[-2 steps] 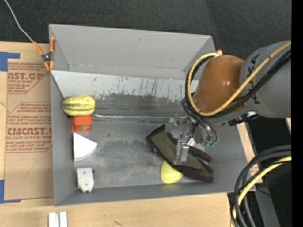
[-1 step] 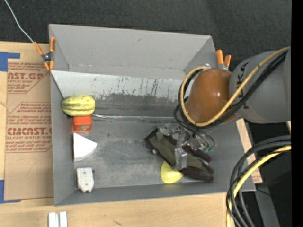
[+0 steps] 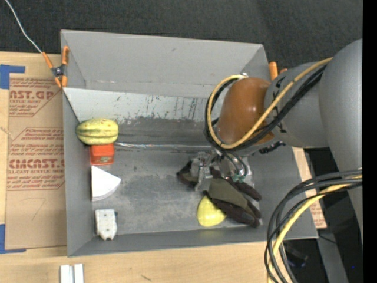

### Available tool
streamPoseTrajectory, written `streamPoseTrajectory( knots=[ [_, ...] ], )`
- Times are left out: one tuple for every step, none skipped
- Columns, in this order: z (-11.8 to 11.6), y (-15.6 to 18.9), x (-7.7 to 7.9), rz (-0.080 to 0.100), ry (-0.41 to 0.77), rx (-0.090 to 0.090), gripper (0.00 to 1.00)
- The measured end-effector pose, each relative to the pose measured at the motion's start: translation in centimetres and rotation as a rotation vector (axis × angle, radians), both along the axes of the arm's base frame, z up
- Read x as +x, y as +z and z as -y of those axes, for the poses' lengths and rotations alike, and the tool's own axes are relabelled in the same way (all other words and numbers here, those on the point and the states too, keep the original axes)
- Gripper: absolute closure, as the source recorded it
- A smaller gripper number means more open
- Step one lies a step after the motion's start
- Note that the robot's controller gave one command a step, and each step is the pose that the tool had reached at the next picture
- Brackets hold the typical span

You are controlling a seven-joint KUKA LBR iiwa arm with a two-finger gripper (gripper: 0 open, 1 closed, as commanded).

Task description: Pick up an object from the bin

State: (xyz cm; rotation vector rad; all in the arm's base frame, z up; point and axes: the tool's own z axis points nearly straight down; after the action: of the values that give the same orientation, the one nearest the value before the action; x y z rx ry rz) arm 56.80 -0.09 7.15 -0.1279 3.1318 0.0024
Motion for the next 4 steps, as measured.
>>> streamPoseTrajectory(
  knots=[
    [0.00, 0.00, 0.00, 0.000, 0.000, 0.000, 1.00],
    [0.00, 0.00, 0.00, 0.000, 0.000, 0.000, 1.00],
    [0.00, 0.00, 0.00, 0.000, 0.000, 0.000, 1.00],
    [0.00, 0.00, 0.00, 0.000, 0.000, 0.000, 1.00]
  ],
)
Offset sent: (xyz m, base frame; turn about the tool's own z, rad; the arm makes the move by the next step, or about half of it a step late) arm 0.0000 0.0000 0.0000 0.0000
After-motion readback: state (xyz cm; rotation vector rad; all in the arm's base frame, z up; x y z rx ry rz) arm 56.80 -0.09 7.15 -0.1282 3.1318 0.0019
